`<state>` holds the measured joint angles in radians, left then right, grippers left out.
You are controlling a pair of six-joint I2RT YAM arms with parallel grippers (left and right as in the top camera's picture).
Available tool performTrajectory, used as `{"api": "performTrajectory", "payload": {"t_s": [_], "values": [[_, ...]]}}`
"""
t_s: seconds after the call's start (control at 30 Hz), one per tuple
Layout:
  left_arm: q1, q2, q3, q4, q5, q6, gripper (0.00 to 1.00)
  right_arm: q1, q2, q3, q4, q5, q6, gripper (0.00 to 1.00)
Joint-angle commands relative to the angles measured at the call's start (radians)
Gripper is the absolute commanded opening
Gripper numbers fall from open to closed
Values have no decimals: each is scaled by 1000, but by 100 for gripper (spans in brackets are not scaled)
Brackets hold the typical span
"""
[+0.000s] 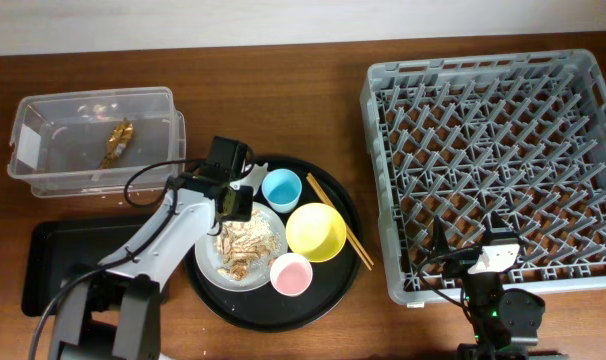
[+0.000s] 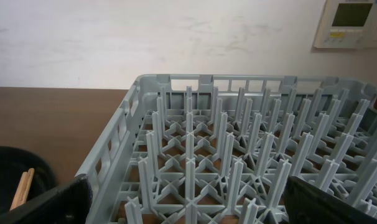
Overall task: Sort waste into correct bins and load items into the dishwasher rack
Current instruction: 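Return the left gripper to the tray and grasp the white tissue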
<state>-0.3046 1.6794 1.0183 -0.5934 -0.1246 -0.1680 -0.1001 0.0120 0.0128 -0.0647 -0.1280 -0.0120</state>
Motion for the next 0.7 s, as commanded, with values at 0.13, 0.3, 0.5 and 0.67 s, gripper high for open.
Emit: {"api": "performTrajectory", "payload": {"t_s": [0.13,0.3,0.5,0.67], "values": [[0,5,26,-10,-11,12,29,5,-5,-7,-3,8,-7,99],[0,5,33,-16,-9,12,0,5,-5,-7,-3,8,-7,99],[0,-48,87,-60,47,1,0,5,-5,-7,-3,8,-7,99],[0,-174,92,-92,129,0,0,5,-5,-7,-3,8,-7,99]]}}
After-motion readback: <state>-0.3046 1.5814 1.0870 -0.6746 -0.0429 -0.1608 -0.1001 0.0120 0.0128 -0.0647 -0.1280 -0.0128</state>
